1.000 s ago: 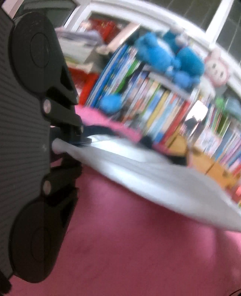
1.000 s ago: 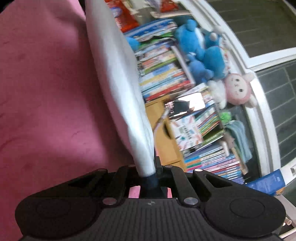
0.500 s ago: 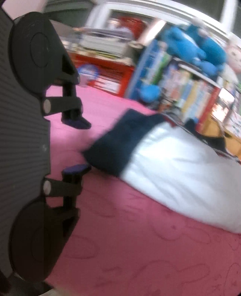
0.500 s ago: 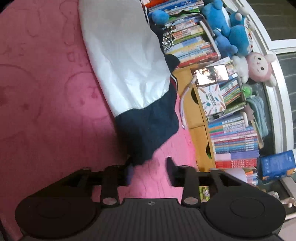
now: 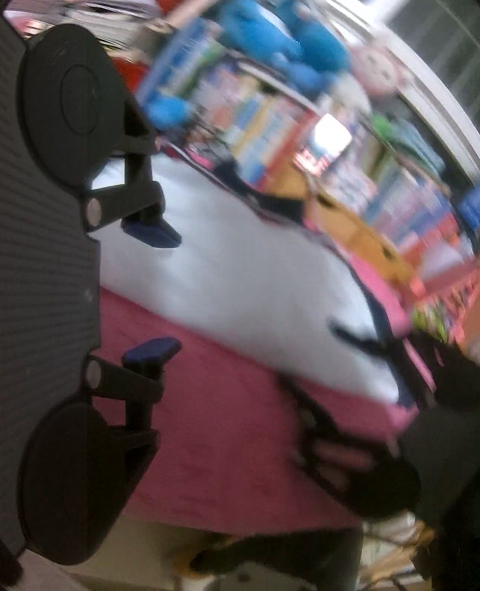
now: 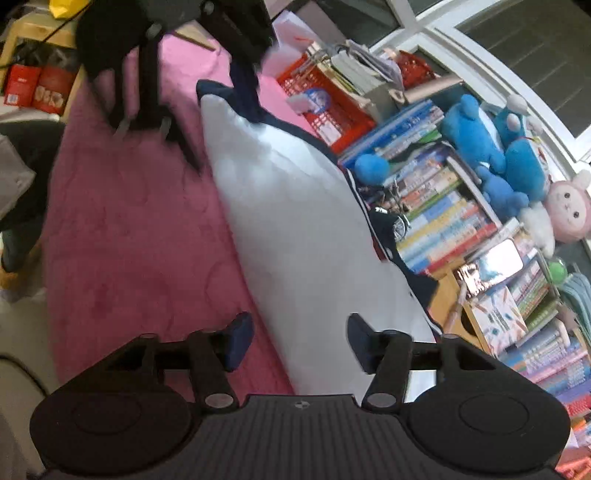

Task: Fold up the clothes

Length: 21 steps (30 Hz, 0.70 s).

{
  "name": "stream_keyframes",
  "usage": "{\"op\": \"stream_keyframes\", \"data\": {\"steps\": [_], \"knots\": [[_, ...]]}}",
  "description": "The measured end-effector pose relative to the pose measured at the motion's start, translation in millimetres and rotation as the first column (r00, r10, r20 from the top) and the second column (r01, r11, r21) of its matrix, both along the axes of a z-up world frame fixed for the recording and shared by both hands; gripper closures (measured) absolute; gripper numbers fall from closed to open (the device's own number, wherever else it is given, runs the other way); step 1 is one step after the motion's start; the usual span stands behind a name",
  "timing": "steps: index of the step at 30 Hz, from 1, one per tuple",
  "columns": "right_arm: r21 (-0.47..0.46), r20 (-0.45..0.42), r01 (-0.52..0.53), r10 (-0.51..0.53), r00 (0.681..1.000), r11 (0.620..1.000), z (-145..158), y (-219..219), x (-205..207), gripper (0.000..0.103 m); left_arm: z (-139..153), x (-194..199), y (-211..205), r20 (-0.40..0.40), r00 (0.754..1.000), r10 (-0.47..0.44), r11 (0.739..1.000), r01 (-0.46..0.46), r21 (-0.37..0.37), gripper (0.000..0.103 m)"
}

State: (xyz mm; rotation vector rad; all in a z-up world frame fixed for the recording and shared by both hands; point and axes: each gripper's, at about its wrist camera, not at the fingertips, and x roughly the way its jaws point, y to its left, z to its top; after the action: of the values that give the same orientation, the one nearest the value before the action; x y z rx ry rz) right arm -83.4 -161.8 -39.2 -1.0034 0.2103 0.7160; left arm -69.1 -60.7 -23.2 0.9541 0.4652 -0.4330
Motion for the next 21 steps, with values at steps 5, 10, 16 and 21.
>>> {"op": "stream_keyframes", "data": {"steps": [5,10,16,21], "knots": [[0.139,-0.083,0.082,-0.071,0.994,0.987,25,-2,25,0.049,-6,28,-12,0.014,1.0,-0.003,0.999,0.004,-0.049,0.051],[0.11,-0.043,0.043,-0.038,0.998,0.993,27,-8,15,0.047,18,55,4,-0.059,0.996,0.066,0.969,-0.078,-0.236,0.057],[-0.044,0.149,-0.027,0.033,0.988,0.999,-4,23,12,0.037,33,52,6,-0.056,0.998,0.041,0.972,-0.052,-0.227,0.057],[-0.096,0.172,-0.045,0.061,0.983,0.994,-12,41,33,0.086,12,46,-19,0.014,0.999,-0.053,0.998,0.053,-0.016,0.055]]}}
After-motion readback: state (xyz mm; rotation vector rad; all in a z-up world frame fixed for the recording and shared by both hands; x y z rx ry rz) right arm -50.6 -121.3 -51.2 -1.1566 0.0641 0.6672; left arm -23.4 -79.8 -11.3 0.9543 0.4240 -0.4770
